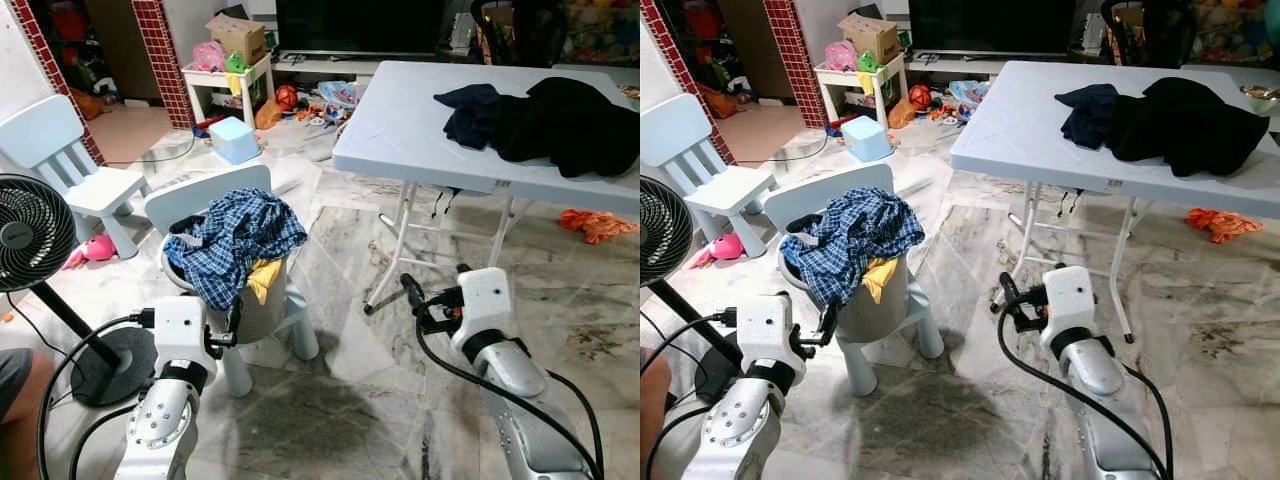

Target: Hang hanger

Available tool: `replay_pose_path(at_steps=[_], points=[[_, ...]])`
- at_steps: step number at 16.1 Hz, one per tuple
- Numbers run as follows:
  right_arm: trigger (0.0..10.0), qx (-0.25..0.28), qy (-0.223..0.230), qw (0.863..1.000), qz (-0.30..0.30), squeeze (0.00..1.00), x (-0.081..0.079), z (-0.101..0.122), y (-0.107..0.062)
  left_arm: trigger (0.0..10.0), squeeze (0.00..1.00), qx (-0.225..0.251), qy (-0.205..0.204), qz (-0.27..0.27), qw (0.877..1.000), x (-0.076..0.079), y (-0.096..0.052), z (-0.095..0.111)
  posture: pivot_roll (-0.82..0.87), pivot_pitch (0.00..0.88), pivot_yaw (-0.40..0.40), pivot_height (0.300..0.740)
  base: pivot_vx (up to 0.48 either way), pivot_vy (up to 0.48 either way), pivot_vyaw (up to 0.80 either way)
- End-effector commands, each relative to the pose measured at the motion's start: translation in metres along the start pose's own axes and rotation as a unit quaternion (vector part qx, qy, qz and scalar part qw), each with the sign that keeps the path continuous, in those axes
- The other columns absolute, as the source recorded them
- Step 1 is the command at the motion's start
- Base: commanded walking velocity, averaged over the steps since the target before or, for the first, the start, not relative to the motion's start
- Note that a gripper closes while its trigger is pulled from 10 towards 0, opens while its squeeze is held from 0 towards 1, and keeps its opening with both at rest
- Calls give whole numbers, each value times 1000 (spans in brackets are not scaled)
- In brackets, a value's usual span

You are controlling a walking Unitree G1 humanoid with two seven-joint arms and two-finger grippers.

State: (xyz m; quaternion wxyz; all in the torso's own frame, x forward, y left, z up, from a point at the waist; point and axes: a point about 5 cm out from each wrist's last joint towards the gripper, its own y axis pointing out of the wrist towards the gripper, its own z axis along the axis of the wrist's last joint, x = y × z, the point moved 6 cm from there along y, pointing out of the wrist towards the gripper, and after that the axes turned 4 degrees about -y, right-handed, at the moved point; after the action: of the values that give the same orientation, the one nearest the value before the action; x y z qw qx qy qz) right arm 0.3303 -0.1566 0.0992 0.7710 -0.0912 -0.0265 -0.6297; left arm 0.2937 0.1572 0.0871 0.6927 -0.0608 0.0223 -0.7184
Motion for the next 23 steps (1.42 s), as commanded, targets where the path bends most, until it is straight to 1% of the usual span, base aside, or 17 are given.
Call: replay_pose_path(at_steps=[1,4,5,15,16,20,23], points=[[10000,13,-5,1000,6,0,-4,8,3,10000,0,12,3,-2,1000,-2,1,7,-101,0,7,740,0,0,575],[10000,15,-4,1000,8,0,-6,9,4,10000,0,11,1,-9,1000,0,0,7,-99,0,5,740,269,0,473],[10000,15,-5,1000,9,0,-6,9,5,10000,0,10,0,-12,1000,1,0,6,-99,0,5,740,296,0,-419],[10000,16,-10,1000,14,0,-8,9,6,10000,0,4,-3,-18,1000,5,-1,4,-103,0,2,740,321,0,0],[10000,20,-19,999,20,0,-10,10,5,10000,0,4,-5,-16,1000,4,-1,4,-103,0,1,740,307,0,569],[10000,17,-16,1000,21,0,-10,10,6,10000,0,3,-8,-15,1000,5,-1,4,-103,0,-3,740,296,0,791],[10000,16,-15,1000,20,0,-11,9,6,10000,0,3,-8,-14,1000,5,-1,4,-103,0,-3,740,298,161,0]])
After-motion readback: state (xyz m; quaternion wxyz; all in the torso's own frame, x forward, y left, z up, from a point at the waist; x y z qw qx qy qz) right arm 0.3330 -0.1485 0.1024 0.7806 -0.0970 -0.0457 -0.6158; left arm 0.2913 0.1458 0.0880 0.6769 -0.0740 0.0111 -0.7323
